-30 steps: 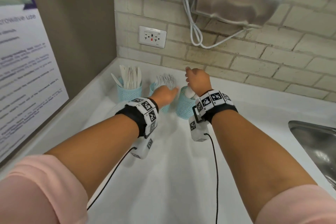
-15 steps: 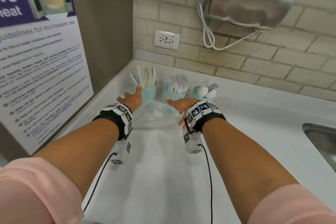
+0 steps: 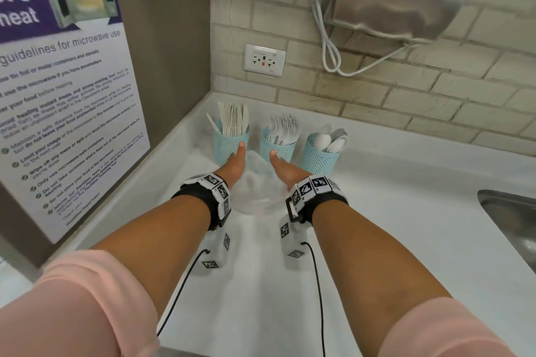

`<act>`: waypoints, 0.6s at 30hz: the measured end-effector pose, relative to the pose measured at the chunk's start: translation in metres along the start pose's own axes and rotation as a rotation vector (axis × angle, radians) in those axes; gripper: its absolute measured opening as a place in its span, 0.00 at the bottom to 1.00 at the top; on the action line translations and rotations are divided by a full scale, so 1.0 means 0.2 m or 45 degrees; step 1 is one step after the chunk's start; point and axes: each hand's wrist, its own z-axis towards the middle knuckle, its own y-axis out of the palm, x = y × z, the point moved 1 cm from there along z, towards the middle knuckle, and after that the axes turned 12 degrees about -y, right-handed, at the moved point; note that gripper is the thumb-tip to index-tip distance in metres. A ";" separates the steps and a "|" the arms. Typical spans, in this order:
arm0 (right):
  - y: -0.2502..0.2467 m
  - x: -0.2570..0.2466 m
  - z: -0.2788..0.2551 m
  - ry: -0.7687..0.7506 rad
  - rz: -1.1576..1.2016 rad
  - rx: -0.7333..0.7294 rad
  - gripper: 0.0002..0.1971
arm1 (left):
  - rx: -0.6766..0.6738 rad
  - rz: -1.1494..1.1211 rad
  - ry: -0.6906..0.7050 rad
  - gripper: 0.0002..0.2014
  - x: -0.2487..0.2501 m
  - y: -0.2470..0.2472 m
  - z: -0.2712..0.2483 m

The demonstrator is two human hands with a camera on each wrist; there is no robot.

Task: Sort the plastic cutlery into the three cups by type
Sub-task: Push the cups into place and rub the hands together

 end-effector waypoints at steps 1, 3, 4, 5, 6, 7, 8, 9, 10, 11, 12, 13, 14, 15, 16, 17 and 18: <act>0.01 0.01 0.00 -0.002 0.124 -0.013 0.39 | -0.098 -0.005 -0.051 0.42 -0.01 0.01 0.01; 0.06 -0.07 -0.09 0.089 0.420 -0.079 0.38 | -0.190 -0.032 -0.116 0.41 -0.02 0.06 0.04; 0.09 -0.10 -0.12 0.095 0.540 -0.120 0.38 | -0.187 -0.033 -0.100 0.39 -0.05 0.11 0.17; 0.10 -0.11 -0.13 0.108 0.591 -0.107 0.37 | -0.191 -0.072 -0.055 0.37 -0.11 0.16 0.51; 0.10 -0.12 -0.15 0.074 0.624 -0.065 0.37 | -0.216 -0.101 -0.065 0.39 -0.15 0.21 0.74; 0.08 -0.12 -0.14 0.072 0.644 -0.046 0.37 | -0.274 -0.021 -0.049 0.43 -0.16 0.22 0.81; 0.07 -0.11 -0.14 0.075 0.668 -0.094 0.38 | -0.256 -0.063 -0.041 0.49 -0.16 0.19 0.81; 0.05 -0.07 -0.11 0.095 0.673 -0.183 0.40 | -0.301 -0.018 -0.054 0.48 -0.12 0.15 0.67; 0.03 -0.04 -0.09 0.106 0.682 -0.286 0.43 | -0.249 0.008 -0.080 0.44 -0.08 0.12 0.43; 0.01 -0.01 -0.06 0.109 0.679 -0.317 0.44 | -0.287 -0.008 -0.107 0.40 -0.04 0.10 0.15; 0.00 0.00 -0.07 0.119 0.698 -0.322 0.43 | -0.299 -0.207 -0.129 0.41 -0.02 0.11 0.09; -0.01 0.04 -0.03 0.133 0.683 -0.295 0.41 | -0.222 -0.252 -0.070 0.40 -0.02 0.08 0.02; 0.00 0.05 -0.03 0.145 0.671 -0.266 0.40 | -0.110 -0.280 -0.003 0.37 -0.02 0.10 0.06; -0.01 0.09 -0.01 0.172 0.655 -0.172 0.40 | 0.028 -0.249 0.067 0.31 -0.02 0.09 0.06; 0.00 0.12 0.00 0.193 0.624 -0.104 0.39 | 0.162 -0.248 0.141 0.23 -0.02 0.09 0.05; 0.00 0.17 0.02 0.215 0.588 -0.034 0.39 | 0.227 -0.238 0.156 0.20 -0.01 0.10 0.05; 0.00 0.20 0.02 0.266 0.552 -0.024 0.39 | 0.262 -0.268 0.227 0.19 0.00 0.10 0.07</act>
